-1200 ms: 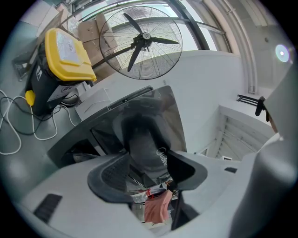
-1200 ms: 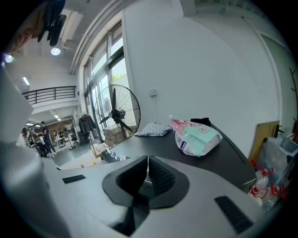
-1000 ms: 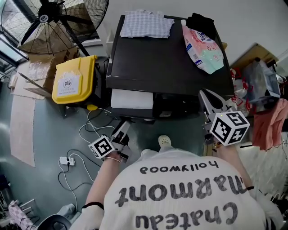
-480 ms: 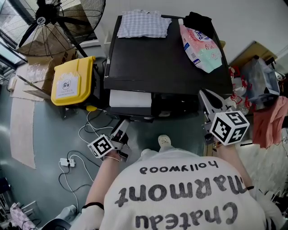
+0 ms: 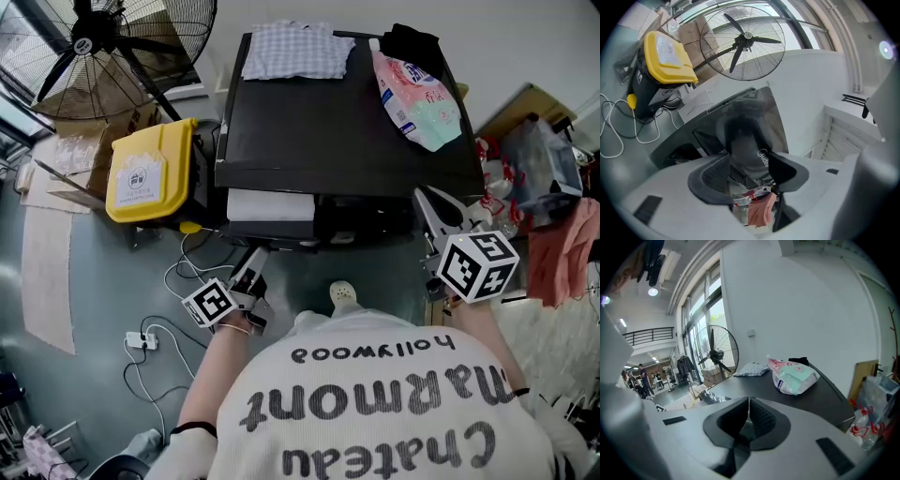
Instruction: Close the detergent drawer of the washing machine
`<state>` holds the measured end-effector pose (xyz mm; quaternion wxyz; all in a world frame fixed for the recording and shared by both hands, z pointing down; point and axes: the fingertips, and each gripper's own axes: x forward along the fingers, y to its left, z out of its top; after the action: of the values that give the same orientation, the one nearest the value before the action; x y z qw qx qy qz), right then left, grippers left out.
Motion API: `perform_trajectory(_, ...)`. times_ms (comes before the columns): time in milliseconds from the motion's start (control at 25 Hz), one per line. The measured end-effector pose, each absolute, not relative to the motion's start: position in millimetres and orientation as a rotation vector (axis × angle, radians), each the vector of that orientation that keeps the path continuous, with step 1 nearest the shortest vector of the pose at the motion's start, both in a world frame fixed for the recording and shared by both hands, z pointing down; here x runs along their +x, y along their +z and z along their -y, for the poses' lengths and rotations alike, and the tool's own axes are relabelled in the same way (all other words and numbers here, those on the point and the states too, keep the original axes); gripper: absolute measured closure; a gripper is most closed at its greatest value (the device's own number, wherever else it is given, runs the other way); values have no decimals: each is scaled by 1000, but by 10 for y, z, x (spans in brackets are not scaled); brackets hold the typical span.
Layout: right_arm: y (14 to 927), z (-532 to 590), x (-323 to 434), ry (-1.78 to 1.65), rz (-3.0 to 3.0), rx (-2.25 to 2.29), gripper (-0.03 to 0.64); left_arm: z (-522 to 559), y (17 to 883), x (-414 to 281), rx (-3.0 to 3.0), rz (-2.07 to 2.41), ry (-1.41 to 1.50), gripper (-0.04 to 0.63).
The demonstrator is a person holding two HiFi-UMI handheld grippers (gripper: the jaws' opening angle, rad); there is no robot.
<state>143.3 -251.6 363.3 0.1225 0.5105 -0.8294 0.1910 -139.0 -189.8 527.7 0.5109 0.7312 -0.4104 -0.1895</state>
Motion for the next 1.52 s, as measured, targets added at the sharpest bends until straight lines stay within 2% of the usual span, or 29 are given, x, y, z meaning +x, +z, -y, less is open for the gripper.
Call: perform_trajectory(1520, 3687, 2620, 1595, 570, 2391, 1522, 583, 2130, 5400, -1442, 1628, 1100, -424, 331)
